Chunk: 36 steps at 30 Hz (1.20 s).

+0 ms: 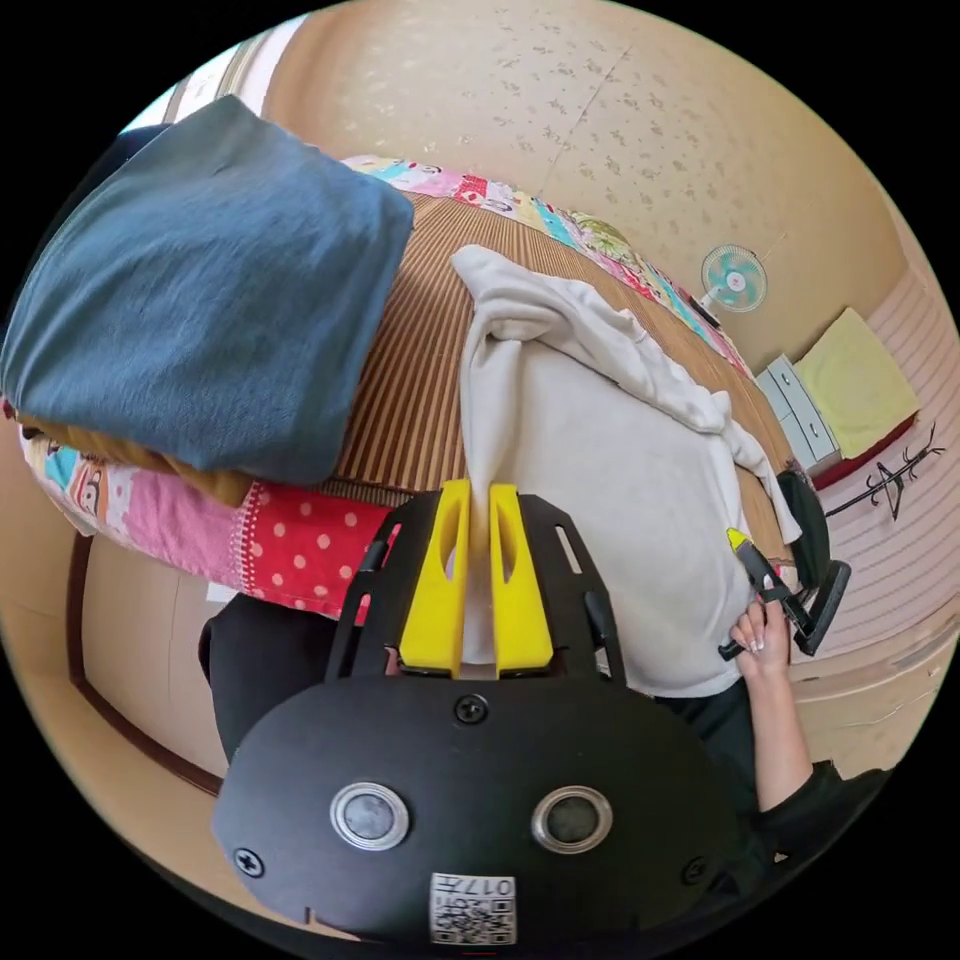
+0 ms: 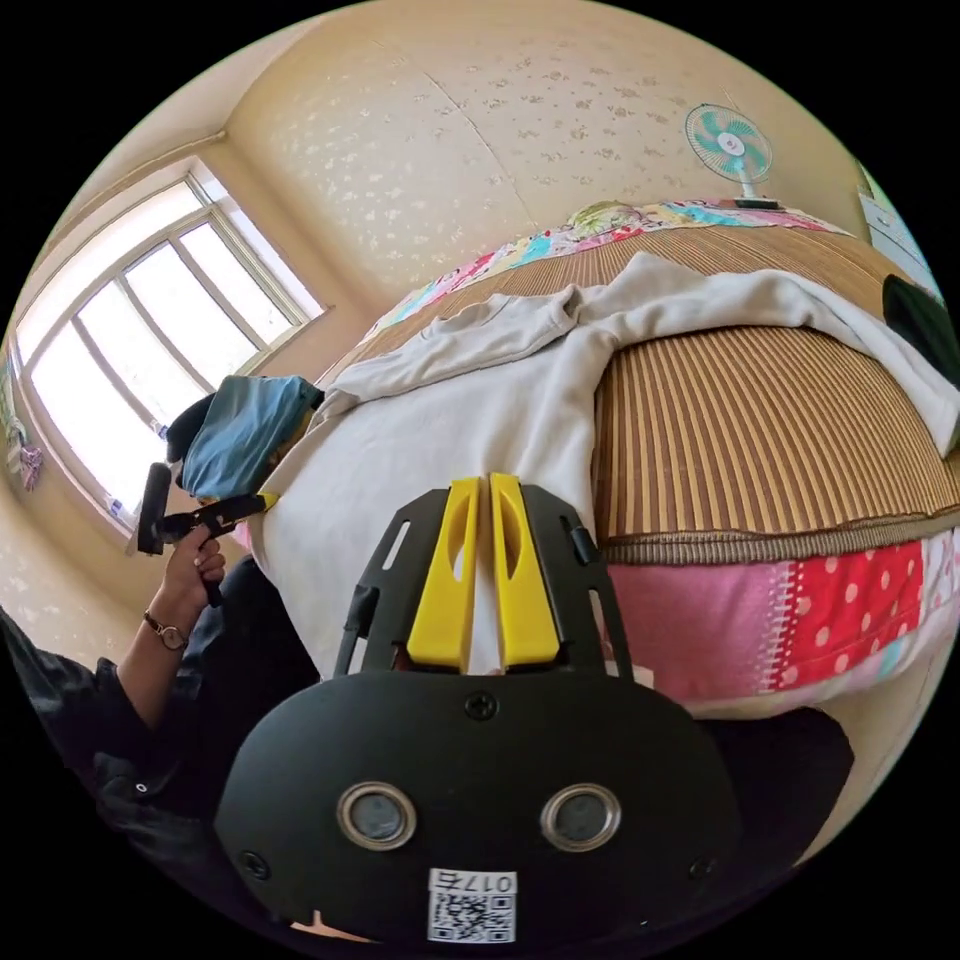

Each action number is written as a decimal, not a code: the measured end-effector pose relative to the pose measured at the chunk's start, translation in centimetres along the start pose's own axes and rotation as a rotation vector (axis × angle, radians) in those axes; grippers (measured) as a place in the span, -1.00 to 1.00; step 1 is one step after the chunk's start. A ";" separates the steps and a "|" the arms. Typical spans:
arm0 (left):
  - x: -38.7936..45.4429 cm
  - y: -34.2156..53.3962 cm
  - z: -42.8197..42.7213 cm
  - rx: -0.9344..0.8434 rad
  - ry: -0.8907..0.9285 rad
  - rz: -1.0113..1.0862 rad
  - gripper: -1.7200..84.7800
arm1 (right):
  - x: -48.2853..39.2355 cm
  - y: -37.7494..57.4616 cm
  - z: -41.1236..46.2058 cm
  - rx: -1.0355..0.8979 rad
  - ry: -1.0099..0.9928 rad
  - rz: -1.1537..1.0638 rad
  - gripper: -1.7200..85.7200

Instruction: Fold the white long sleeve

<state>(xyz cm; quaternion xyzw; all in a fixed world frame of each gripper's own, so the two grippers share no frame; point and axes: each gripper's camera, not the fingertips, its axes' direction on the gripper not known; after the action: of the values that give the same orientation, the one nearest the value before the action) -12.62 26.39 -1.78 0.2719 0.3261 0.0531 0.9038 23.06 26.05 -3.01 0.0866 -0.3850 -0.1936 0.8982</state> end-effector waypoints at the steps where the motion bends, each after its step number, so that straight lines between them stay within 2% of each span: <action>1: -0.2 0.8 -0.8 0.030 0.026 -0.012 -0.84 | -1.7 -0.3 0.3 -0.018 0.089 -0.079 -0.89; 4: 0.7 3.3 -3.3 0.203 0.105 0.060 -0.77 | -3.8 -3.1 0.9 -0.158 0.181 -0.200 -0.88; 6: 2.0 4.2 -3.3 0.264 0.212 0.205 -0.75 | -3.6 -4.8 0.6 -0.208 0.133 -0.202 -0.88; 8: 3.1 3.9 -1.4 0.168 0.304 0.322 -0.77 | -1.9 -6.2 -0.5 -0.187 0.043 -0.160 -0.88; 10: 3.5 3.7 1.4 0.054 0.390 0.347 -0.78 | 2.7 -8.0 -2.9 -0.087 -0.072 0.024 -0.87; 12: 3.6 3.7 2.8 0.014 0.436 0.329 -0.78 | 7.0 -9.2 -4.8 -0.019 -0.092 0.175 -0.85; 14: 3.7 3.5 3.8 -0.020 0.453 0.330 -0.78 | 10.6 -10.2 -6.8 0.006 0.022 0.268 -0.82; 15: 3.7 3.4 4.1 -0.034 0.442 0.338 -0.78 | 12.2 -11.0 -8.1 0.006 0.152 0.274 -0.79; 17: 3.4 3.3 4.1 -0.030 0.429 0.347 -0.80 | 13.6 -12.2 -9.5 -0.005 0.375 0.201 -0.76; 19: 2.4 3.3 4.2 -0.026 0.471 0.328 -0.81 | 15.4 -14.2 -8.6 -0.128 0.611 0.067 -0.74; 20: 2.0 3.3 4.3 -0.026 0.488 0.315 -0.81 | 16.1 -14.7 -7.9 -0.178 0.648 0.045 -0.74; 22: 0.8 3.1 4.7 -0.027 0.556 0.264 -0.81 | 19.2 -16.0 -4.1 -0.413 0.727 -0.004 -0.74; 23: 0.5 3.0 4.8 -0.029 0.568 0.254 -0.80 | 20.0 -16.1 -3.1 -0.478 0.719 0.005 -0.76; 26: -0.8 2.8 4.9 -0.029 0.602 0.225 -0.80 | 20.9 -18.6 -4.0 -0.490 0.604 0.059 -0.86; 27: -1.3 2.9 4.9 -0.027 0.614 0.215 -0.81 | 20.6 -19.9 -5.6 -0.459 0.466 0.085 -0.87; 28: -1.9 2.9 4.9 -0.027 0.628 0.205 -0.81 | 20.0 -21.0 -8.2 -0.363 0.237 0.085 -0.88; 29: -2.1 2.8 4.9 -0.028 0.634 0.200 -0.81 | 19.8 -21.4 -9.8 -0.298 0.118 0.085 -0.88; 31: -3.0 2.6 4.9 -0.032 0.655 0.187 -0.81 | 20.9 -21.6 -16.6 -0.025 -0.192 0.126 -0.89; 33: -3.6 2.5 4.9 -0.035 0.666 0.178 -0.81 | 23.5 -20.2 -20.6 0.107 -0.237 0.213 -0.89; 36: -4.6 2.4 4.9 -0.032 0.685 0.158 -0.81 | 29.5 -15.2 -25.0 0.234 -0.170 0.365 -0.89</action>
<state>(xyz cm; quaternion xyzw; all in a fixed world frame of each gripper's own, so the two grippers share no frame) -12.97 24.89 5.17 0.2483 0.5876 0.2161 0.7391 55.49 0.16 -5.41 0.1024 -0.4885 0.0112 0.8665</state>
